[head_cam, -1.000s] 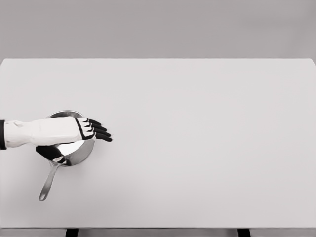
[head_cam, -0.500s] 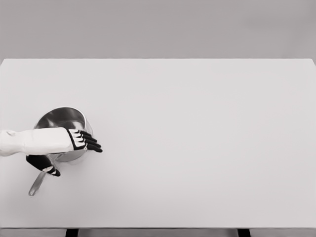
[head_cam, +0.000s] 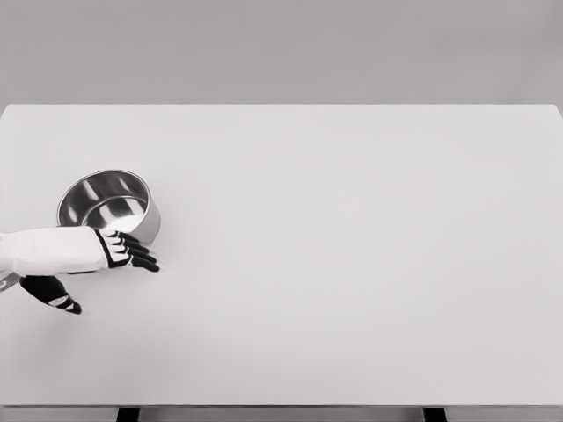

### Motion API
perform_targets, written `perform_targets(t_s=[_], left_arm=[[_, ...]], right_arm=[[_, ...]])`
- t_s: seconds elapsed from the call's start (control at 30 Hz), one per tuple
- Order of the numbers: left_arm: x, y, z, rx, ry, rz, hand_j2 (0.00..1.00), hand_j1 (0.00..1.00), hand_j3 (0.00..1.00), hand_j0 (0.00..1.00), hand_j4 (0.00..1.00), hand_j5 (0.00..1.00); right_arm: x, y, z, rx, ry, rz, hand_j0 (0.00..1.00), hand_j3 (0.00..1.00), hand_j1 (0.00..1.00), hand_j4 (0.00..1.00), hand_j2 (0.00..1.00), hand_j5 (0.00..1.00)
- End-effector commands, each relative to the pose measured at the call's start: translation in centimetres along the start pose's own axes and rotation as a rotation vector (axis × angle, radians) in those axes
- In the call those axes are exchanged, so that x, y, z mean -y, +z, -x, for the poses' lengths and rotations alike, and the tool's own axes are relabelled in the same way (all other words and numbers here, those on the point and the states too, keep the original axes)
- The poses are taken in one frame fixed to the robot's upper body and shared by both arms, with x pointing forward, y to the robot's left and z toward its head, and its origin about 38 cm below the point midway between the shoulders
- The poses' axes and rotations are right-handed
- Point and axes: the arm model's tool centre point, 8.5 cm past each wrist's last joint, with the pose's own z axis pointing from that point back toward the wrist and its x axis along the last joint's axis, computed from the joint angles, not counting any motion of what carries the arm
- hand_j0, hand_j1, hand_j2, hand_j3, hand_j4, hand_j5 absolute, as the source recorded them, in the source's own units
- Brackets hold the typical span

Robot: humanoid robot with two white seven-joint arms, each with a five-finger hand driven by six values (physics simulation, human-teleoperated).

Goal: Rotate pot handle

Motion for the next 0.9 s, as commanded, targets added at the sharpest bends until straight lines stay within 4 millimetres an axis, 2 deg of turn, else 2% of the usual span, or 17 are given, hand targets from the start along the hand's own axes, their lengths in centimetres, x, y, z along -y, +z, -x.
perform_targets(t_s=[0.0, 0.13, 0.43, 0.57, 0.87], left_arm=[[-0.2, 1.4, 0.3, -0.038, -0.003, -0.002, 1.0, 1.0, 1.0, 1.0, 1.0, 1.0], [-0.6, 2.4, 0.6, -0.066, -0.012, -0.009, 1.0, 1.0, 1.0, 1.0, 1.0, 1.0], [-1.0, 3.9, 2.6, -0.141, -0.009, -0.024, 1.0, 1.0, 1.0, 1.0, 1.0, 1.0], [-0.8, 5.2, 4.3, -0.203, 0.008, -0.029, 1.0, 1.0, 1.0, 1.0, 1.0, 1.0], [-0.5, 6.2, 5.8, -0.271, -0.017, -0.002, 1.0, 1.0, 1.0, 1.0, 1.0, 1.0]], right_arm=[[0.0, 0.0, 0.0, -0.001, 0.0, 0.0, 1.0, 1.0, 1.0, 1.0, 1.0, 1.0], [0.0, 0.0, 0.0, 0.001, 0.0, 0.0, 1.0, 1.0, 1.0, 1.0, 1.0, 1.0], [0.0, 0.0, 0.0, 0.001, 0.0, 0.0, 1.0, 1.0, 1.0, 1.0, 1.0, 1.0], [0.0, 0.0, 0.0, -0.001, 0.0, 0.0, 1.0, 1.0, 1.0, 1.0, 1.0, 1.0], [0.0, 0.0, 0.0, 0.001, 0.0, 0.0, 1.0, 1.0, 1.0, 1.0, 1.0, 1.0]])
